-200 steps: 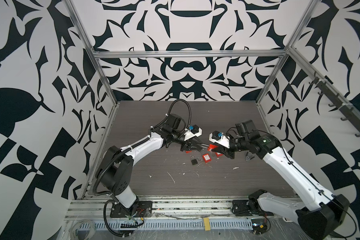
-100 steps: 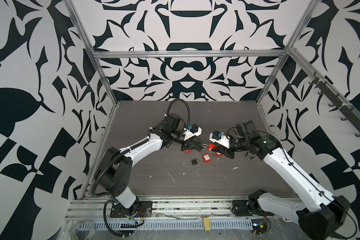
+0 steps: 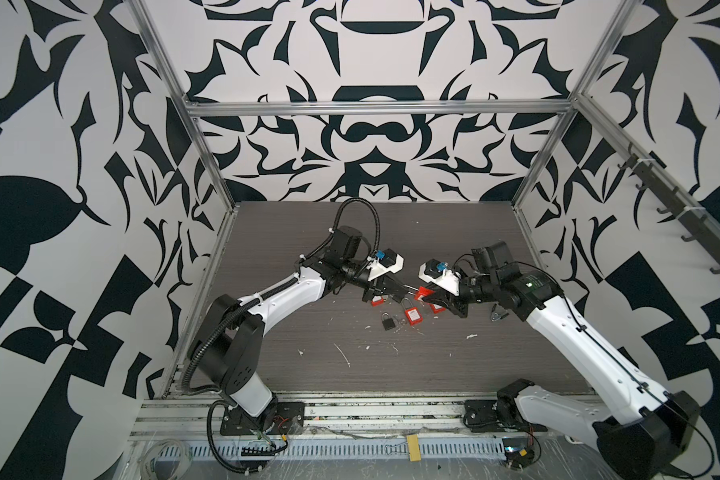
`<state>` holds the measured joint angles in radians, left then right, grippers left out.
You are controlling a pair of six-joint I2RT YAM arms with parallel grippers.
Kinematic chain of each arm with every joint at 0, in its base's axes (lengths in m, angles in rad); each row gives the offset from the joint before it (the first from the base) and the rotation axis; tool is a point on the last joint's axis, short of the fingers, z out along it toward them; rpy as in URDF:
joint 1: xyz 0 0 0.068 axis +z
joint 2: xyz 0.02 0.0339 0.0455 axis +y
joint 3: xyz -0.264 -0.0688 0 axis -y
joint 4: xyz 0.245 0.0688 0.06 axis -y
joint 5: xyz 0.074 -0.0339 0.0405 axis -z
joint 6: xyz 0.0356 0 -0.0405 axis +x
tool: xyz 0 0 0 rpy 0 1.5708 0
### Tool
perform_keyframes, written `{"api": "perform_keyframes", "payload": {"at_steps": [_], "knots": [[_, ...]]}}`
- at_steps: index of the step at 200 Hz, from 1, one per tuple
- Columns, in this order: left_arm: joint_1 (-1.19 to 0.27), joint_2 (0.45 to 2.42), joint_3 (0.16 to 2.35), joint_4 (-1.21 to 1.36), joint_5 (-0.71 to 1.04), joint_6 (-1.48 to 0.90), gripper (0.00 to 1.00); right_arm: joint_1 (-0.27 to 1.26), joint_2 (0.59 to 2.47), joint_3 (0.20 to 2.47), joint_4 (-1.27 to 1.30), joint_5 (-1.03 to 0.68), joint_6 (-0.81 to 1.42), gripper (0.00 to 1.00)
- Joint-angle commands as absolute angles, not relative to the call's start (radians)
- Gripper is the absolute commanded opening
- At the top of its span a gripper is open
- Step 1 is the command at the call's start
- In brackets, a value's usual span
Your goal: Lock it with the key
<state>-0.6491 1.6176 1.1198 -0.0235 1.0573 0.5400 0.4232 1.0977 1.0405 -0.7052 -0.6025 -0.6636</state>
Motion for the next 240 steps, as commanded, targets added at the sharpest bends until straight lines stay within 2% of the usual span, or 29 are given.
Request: {"api": "perform_keyframes", "payload": {"at_steps": [1,8,15,25,39,78,183,240], "knots": [[-0.663,1.628,1.158,-0.046,1.1,0.525,0.0,0.43,1.067,1.04,-0.676,-0.587,-0.683,0.2],[-0.663,1.632,1.169,-0.06,1.1,0.525,0.0,0.43,1.062,1.044,-0.695,-0.572,-0.69,0.31],[-0.662,1.636,1.179,-0.077,1.098,0.53,0.0,0.43,1.06,1.054,-0.724,-0.556,-0.701,0.37],[-0.657,1.637,1.188,-0.095,1.093,0.538,0.0,0.429,1.053,1.065,-0.768,-0.525,-0.711,0.41],[-0.652,1.637,1.2,-0.111,1.09,0.546,0.0,0.421,1.046,1.084,-0.84,-0.498,-0.722,0.43],[-0.649,1.654,1.252,-0.206,1.08,0.611,0.0,0.392,1.011,1.095,-0.939,-0.486,-0.724,0.4],[-0.65,1.661,1.316,-0.366,1.05,0.724,0.0,0.368,1.036,1.109,-0.943,-0.507,-0.735,0.27],[-0.653,1.662,1.318,-0.387,1.042,0.738,0.0,0.367,1.056,1.084,-0.882,-0.544,-0.749,0.14]]}}
